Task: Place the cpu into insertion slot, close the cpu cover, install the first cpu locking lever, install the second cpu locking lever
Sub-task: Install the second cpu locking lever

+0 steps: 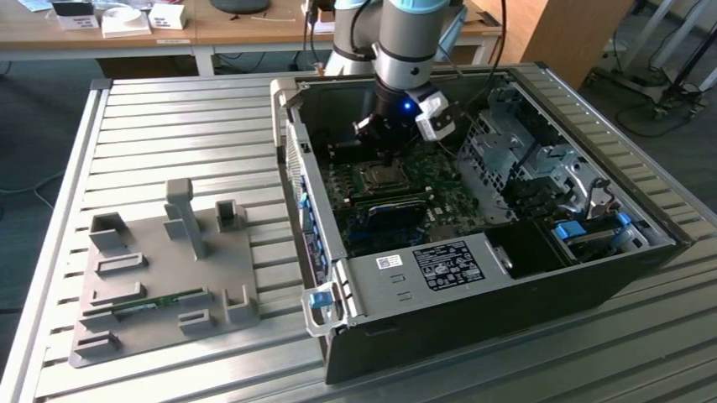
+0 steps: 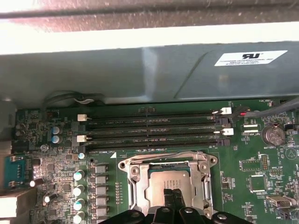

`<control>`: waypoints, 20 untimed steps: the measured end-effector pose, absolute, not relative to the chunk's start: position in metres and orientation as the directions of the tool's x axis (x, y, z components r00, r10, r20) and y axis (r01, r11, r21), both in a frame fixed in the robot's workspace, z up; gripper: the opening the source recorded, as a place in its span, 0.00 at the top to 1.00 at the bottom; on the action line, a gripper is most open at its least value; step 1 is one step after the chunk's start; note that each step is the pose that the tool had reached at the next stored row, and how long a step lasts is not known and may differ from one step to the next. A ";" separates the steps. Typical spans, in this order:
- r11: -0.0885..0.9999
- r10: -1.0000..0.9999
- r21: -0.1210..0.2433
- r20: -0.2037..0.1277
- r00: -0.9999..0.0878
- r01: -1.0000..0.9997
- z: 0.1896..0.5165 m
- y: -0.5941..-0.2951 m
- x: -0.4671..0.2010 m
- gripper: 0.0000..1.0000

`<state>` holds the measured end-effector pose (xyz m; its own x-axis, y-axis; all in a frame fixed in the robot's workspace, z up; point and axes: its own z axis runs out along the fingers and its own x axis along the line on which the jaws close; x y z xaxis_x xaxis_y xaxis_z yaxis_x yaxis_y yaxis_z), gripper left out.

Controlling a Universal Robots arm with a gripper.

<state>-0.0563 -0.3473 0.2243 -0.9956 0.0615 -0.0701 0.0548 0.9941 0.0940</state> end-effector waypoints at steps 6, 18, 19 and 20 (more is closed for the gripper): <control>0.994 0.062 0.094 -0.070 -0.996 0.055 0.226 -0.347 -0.056 0.89; 0.994 0.061 0.092 -0.070 -0.996 0.055 0.227 -0.351 -0.056 0.89; 0.994 0.061 0.092 -0.070 -0.996 0.055 0.228 -0.351 -0.056 0.89; 0.994 0.061 0.092 -0.070 -0.996 0.055 0.229 -0.351 -0.056 0.89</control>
<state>-0.0563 -0.3514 0.2288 -0.9957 0.0614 -0.0695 0.0549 0.9943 0.0918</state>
